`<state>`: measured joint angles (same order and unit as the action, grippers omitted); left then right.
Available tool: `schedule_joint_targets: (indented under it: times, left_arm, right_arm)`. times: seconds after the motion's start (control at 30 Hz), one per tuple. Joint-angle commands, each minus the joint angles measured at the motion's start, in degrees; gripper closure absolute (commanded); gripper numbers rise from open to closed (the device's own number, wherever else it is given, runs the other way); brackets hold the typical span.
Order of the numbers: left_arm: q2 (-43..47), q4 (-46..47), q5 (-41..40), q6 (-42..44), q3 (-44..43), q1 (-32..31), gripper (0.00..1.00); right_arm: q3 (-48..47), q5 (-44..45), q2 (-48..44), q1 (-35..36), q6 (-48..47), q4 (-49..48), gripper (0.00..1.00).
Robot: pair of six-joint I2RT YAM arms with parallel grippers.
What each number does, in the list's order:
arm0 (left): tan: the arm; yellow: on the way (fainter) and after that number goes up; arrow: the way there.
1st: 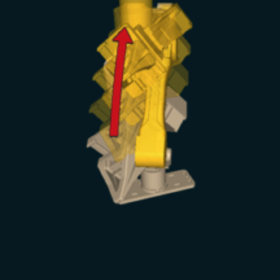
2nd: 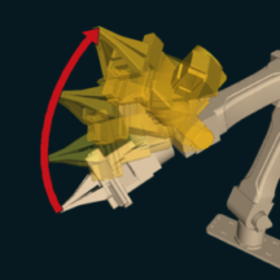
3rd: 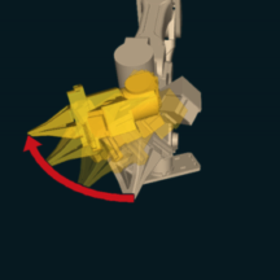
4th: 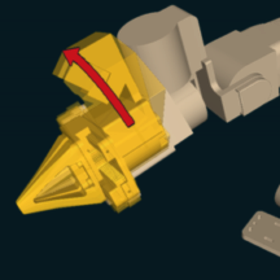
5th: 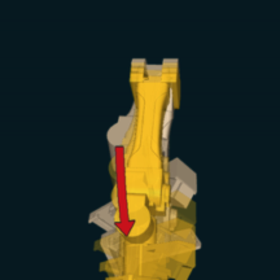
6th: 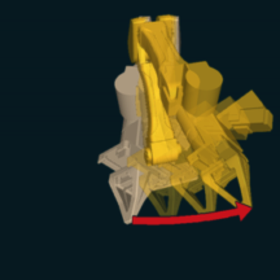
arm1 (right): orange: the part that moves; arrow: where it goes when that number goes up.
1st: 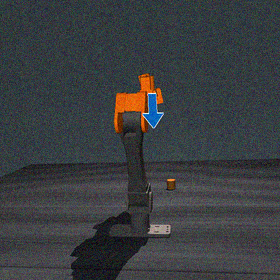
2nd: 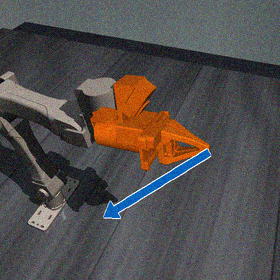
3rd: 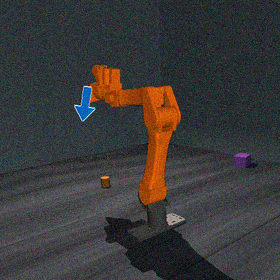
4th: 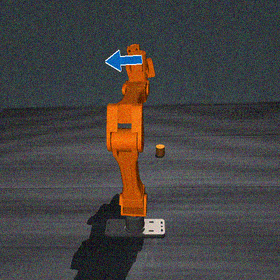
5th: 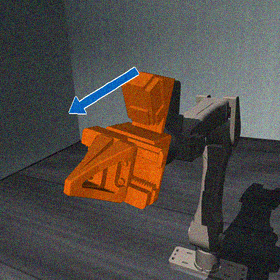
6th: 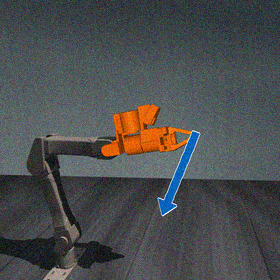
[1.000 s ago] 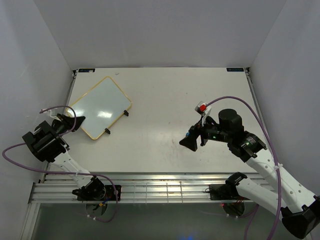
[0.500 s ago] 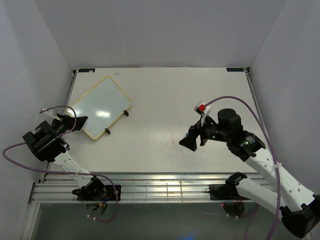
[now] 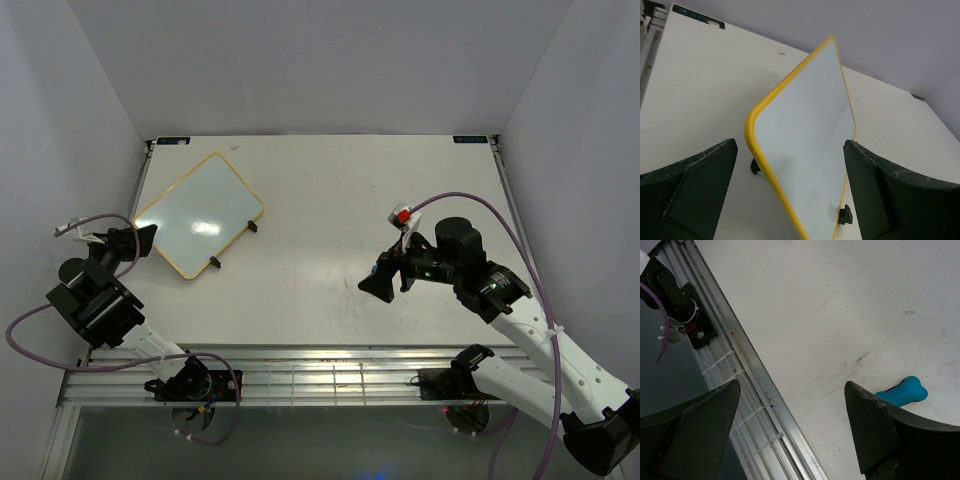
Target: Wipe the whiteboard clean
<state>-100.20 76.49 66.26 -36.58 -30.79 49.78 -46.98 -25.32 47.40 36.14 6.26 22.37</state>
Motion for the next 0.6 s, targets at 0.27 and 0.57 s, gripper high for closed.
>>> schedule_joint_targets:
  times: [0.27, 0.57]
  left_arm:
    - [24.22, -24.86, -29.59, -9.53, 0.20, -1.25, 0.02]
    - [48.41, -76.81, -43.39, 14.76, -9.91, -30.43, 0.02]
  right_arm:
    - [1.19, 5.36, -1.78, 0.69, -0.81, -1.19, 0.10]
    - [-0.39, 31.19, -1.34, 0.69, 3.05, 1.53, 0.10]
